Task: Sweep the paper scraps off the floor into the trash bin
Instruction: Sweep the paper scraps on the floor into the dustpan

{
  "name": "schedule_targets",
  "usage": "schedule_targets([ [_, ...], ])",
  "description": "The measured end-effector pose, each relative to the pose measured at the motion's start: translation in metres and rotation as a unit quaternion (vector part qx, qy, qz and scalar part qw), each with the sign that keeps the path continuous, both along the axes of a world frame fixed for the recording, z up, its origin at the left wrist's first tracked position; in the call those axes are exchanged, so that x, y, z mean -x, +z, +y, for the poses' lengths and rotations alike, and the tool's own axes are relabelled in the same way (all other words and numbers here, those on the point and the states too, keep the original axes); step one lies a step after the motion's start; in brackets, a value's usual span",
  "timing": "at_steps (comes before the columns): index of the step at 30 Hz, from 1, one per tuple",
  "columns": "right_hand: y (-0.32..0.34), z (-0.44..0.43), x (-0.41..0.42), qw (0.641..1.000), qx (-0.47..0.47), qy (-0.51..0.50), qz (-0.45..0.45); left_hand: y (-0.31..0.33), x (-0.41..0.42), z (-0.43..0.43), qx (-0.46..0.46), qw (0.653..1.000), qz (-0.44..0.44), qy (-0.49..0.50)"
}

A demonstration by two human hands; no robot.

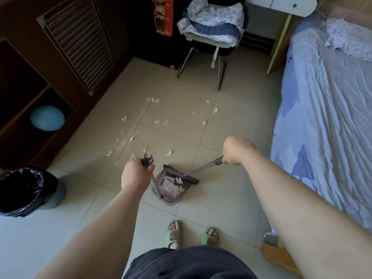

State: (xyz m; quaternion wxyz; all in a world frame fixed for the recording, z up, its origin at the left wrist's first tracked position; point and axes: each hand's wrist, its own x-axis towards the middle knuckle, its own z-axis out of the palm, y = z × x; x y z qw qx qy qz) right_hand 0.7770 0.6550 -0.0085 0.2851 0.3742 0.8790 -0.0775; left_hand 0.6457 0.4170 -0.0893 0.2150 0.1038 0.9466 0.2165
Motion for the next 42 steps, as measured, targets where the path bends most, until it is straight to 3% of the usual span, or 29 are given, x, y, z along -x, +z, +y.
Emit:
schedule_targets([
  [8,0.024,0.022,0.010,0.994,-0.062,-0.072,0.053,0.006,0.020,-0.008,-0.012,0.998,0.022,0.049],
  [18,-0.026,-0.009,0.058,0.980,-0.045,-0.147,0.129,0.007,0.048,-0.019,-0.018,0.995,0.023,0.098],
  [30,-0.068,-0.018,0.086,0.998,-0.020,-0.038,0.041,-0.008,0.078,-0.018,0.005,0.995,0.018,0.102],
  [35,-0.051,-0.026,0.083,0.998,-0.026,0.049,0.034,-0.008,0.076,-0.014,0.001,0.995,0.009,0.095],
  [42,-0.009,-0.017,0.077,0.996,-0.045,0.060,0.055,-0.010,0.066,-0.020,-0.001,0.997,0.002,0.083],
])
